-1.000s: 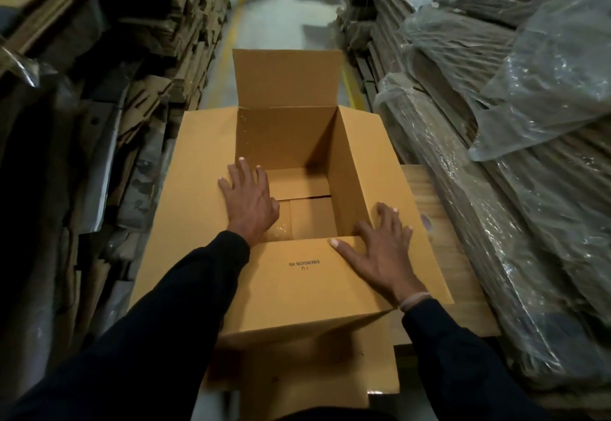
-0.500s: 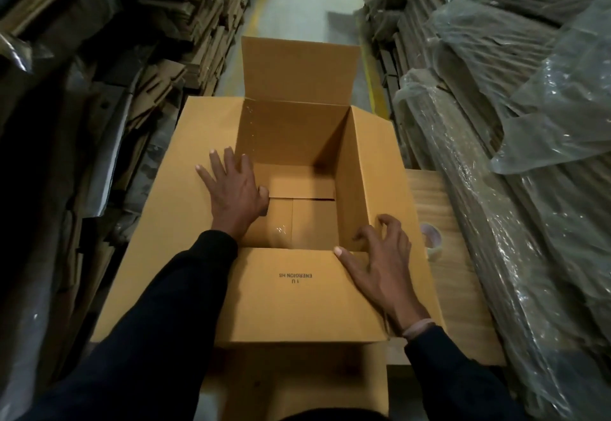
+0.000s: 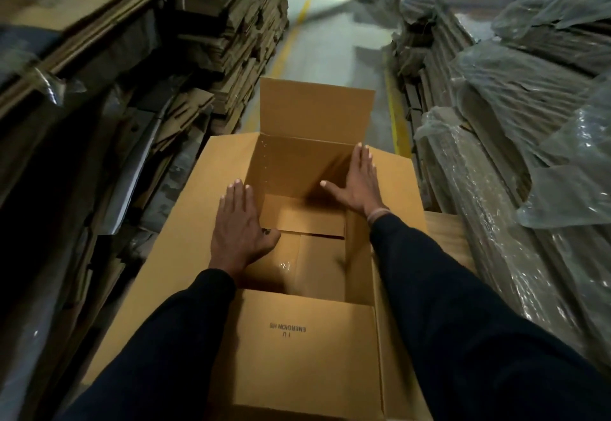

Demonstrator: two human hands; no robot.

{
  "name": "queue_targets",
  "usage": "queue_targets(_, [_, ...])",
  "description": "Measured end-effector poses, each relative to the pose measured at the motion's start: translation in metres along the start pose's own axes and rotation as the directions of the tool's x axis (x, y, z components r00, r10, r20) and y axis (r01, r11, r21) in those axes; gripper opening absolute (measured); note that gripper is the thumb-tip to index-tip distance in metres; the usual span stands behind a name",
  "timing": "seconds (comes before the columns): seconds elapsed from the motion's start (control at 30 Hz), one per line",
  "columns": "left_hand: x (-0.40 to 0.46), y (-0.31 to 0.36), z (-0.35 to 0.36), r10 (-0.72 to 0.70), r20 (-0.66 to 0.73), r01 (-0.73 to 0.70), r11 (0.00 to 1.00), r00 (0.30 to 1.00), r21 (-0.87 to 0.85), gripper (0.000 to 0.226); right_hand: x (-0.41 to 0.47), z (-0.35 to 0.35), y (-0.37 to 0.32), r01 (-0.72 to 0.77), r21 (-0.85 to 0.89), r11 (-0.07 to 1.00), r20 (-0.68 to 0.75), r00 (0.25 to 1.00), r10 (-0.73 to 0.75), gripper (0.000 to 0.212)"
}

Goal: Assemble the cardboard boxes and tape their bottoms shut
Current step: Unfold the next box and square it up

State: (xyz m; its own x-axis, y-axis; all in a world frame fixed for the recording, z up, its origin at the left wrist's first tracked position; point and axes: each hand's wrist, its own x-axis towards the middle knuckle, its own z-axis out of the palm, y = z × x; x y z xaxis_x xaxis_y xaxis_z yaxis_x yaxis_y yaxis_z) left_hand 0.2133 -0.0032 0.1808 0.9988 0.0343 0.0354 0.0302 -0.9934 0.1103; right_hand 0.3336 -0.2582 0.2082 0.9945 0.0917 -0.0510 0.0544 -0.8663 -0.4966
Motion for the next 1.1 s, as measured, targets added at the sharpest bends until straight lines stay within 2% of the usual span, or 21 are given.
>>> queue_targets(0.17, [0.003,-0.002,0.002,-0.002,0.012,0.003,1.000,1.000,-0.017,0.119,0.046,-0.016,0.006,-0.081,0.276,0.958,-0.031,0.995,0.093,0.142])
queue_targets(0.33, [0.004,-0.003,0.002,-0.006,0.023,0.007,0.999,1.000,-0.035,0.126,0.072,-0.022,0.019,-0.110,0.553,0.826,-0.027,0.988,0.150,0.144])
queue_targets(0.4, [0.005,-0.004,0.002,-0.012,0.025,0.013,0.999,1.000,-0.052,0.127,0.069,-0.020,0.022,-0.080,0.619,0.781,-0.045,0.990,0.137,0.126])
queue_targets(0.5, [0.005,-0.005,0.001,-0.023,0.019,0.025,0.993,1.000,-0.115,0.129,0.047,-0.020,0.024,0.007,0.652,0.758,-0.110,0.990,0.086,0.066])
queue_targets(0.53, [0.004,-0.006,0.002,-0.022,0.015,0.024,0.991,1.000,-0.135,0.129,0.042,-0.019,0.028,0.022,0.610,0.792,-0.127,0.989,0.070,0.056])
queue_targets(0.57, [0.004,-0.006,0.002,-0.018,0.011,0.019,0.989,1.000,-0.147,0.128,0.040,-0.018,0.035,0.040,0.513,0.858,-0.144,0.989,0.040,0.056])
queue_targets(0.63, [0.003,-0.006,0.002,-0.011,0.010,0.012,0.989,1.000,-0.150,0.126,0.033,-0.013,0.044,0.091,0.218,0.972,-0.111,0.992,-0.068,0.070])
queue_targets(0.7, [0.003,-0.005,0.003,-0.002,0.006,0.003,0.991,1.000,-0.136,0.120,0.026,-0.007,0.048,0.129,-0.037,0.991,0.003,0.992,-0.129,0.088])
queue_targets(0.8, [0.003,-0.004,0.000,0.002,0.015,0.000,0.991,1.000,-0.131,0.118,0.009,-0.004,0.042,0.127,-0.325,0.937,0.177,0.982,-0.071,0.123])
queue_targets(0.93, [0.002,-0.006,-0.003,0.017,0.043,-0.009,0.985,0.999,-0.172,0.120,-0.008,-0.005,0.026,0.076,-0.464,0.882,0.243,0.969,0.045,0.138])
queue_targets(1.1, [0.002,-0.015,-0.020,0.092,0.141,-0.063,0.979,0.986,-0.196,0.115,-0.035,0.000,0.013,0.013,-0.488,0.873,0.229,0.967,0.114,0.136])
